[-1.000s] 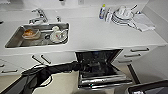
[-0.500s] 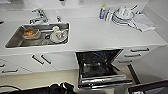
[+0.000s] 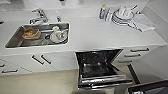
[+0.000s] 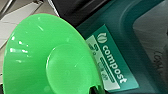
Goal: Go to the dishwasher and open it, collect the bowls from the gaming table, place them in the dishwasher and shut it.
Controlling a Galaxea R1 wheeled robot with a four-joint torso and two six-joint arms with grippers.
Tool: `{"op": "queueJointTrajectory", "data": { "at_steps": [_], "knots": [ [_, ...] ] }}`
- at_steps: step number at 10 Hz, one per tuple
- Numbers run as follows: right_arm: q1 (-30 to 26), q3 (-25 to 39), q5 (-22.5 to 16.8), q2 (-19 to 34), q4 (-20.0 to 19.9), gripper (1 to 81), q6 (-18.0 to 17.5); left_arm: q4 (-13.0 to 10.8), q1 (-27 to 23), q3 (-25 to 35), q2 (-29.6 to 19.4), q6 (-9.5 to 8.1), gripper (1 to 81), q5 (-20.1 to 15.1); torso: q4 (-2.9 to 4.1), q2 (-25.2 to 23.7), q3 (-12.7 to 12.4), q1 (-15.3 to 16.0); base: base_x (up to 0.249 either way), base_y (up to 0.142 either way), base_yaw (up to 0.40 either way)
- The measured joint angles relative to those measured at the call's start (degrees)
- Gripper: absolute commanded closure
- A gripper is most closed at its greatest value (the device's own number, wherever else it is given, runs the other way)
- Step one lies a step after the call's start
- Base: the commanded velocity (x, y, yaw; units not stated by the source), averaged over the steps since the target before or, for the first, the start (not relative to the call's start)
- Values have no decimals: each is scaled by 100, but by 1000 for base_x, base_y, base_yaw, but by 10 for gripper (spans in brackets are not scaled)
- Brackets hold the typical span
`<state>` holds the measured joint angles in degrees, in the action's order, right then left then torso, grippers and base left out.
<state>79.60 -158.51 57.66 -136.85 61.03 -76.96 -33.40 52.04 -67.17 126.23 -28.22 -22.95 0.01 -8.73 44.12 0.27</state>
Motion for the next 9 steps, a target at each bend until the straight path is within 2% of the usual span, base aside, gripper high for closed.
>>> {"op": "queueJointTrajectory", "data": {
  "at_steps": [1, 3, 5, 7, 9],
  "knots": [
    [-127, -414, 250, -50, 179, 811, -269, -155, 193, -46, 117, 0, 10, 162, 0, 0, 0, 0, 0, 0, 0],
    [-491, -1217, 669, -293, 645, 811, -691, -391, 569, -623, 323, 11, 10, 474, 0, 0, 0, 0, 0, 0, 0],
    [-1274, -1816, 1030, -461, 1193, 811, -1191, -538, 1086, -1471, 478, 15, 10, 739, 0, 0, 0, 0, 0, 0, 0],
    [-2167, -2211, 1491, -416, 1593, 811, -1675, -691, 1436, -2149, 781, 17, 10, 1133, 0, 0, 0, 0, 0, 0, 0],
    [-2704, -2354, 2119, -428, 2152, 811, -2216, -835, 1642, -2726, 1147, 41, 10, 1397, 0, 0, 0, 0, 0, 0, 0]
  ]
}}
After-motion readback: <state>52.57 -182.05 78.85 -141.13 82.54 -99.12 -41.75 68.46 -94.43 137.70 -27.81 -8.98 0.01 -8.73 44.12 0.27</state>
